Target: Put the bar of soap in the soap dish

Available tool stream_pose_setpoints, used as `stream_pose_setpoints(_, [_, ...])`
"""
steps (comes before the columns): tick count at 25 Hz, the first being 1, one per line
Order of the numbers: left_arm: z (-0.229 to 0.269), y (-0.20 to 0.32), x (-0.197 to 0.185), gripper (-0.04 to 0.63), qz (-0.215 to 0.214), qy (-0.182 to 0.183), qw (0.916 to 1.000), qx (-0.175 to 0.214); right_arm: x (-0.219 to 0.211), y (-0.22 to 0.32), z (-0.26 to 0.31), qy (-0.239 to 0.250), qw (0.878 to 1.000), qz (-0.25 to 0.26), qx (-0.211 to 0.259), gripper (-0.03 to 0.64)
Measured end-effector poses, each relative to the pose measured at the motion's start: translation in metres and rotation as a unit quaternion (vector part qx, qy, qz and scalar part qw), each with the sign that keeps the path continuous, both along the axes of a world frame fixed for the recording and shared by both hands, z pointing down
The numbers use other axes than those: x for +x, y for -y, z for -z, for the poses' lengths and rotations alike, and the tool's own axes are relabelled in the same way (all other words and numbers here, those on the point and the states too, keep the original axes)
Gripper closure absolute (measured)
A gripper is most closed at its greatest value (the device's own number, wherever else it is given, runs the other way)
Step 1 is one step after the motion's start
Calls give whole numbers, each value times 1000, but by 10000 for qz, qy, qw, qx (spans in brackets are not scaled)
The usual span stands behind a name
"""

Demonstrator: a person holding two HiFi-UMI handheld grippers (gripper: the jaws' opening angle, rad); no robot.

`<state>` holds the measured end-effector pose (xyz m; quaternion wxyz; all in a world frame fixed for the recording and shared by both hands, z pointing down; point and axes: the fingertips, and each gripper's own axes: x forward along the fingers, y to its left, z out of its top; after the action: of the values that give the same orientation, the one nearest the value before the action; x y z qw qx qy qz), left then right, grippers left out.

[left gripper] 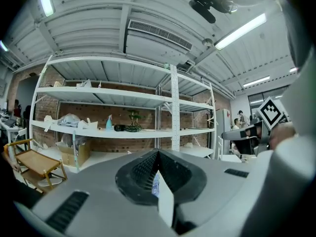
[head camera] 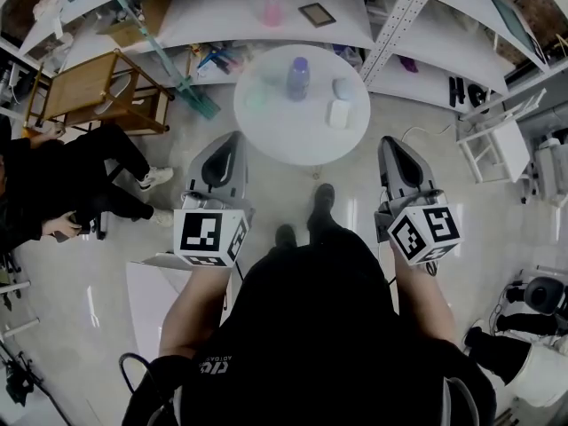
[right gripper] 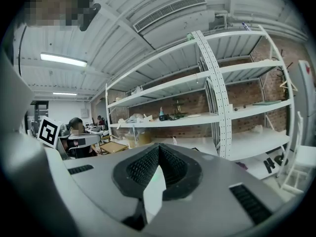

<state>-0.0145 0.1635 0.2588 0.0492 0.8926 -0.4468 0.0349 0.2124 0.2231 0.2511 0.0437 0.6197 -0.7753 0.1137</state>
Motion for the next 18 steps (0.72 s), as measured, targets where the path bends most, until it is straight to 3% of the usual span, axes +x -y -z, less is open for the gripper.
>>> stream_pose_setpoints(5, [-7,30,18,589,152,72,9998,-76,25,35,-13,160,9998,93,-47,611])
stream_pose_setpoints(9, [-1,67,35,589,358,-162,9992,-73,53,77,-23,305,9992,217,-129,611])
stream_pose_setpoints(18, [2,130,84,589,885,131,9960,-79,121,158,-46,334,9973,591,-294,611])
